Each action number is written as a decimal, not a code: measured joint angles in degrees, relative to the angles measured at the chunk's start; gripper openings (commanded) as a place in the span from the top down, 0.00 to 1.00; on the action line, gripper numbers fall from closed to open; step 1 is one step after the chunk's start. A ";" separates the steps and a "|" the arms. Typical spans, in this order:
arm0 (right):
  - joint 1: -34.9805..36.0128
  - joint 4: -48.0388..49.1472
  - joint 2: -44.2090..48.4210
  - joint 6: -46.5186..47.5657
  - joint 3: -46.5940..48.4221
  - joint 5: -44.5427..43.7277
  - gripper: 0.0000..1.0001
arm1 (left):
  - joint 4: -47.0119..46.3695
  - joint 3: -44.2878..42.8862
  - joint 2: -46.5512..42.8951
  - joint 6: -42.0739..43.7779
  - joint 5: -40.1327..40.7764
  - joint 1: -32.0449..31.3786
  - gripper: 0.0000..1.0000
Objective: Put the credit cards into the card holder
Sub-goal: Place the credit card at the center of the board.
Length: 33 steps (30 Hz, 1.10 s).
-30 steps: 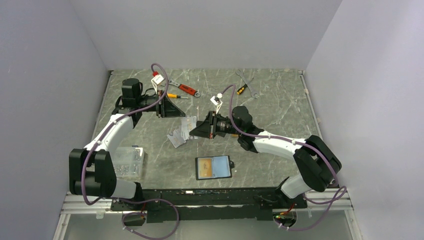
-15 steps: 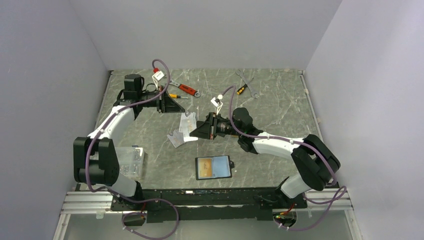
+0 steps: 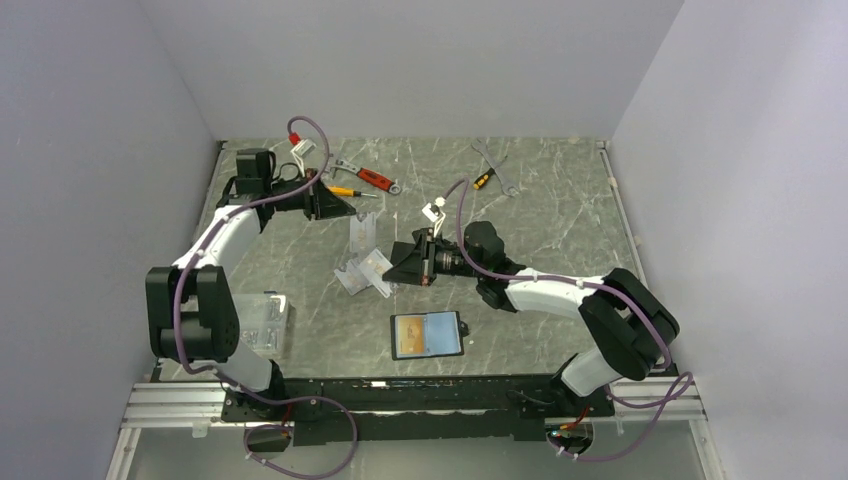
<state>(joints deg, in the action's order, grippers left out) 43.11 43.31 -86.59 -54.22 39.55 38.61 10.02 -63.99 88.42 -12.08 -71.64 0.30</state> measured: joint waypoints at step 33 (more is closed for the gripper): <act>-1.84 -18.58 15.52 4.76 -8.46 -9.53 1.00 | 12.02 3.52 7.98 12.13 28.59 -6.91 0.01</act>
<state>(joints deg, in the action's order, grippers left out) 41.28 24.73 -71.07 -49.45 31.09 29.08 22.04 -60.47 96.40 0.05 -43.05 -6.61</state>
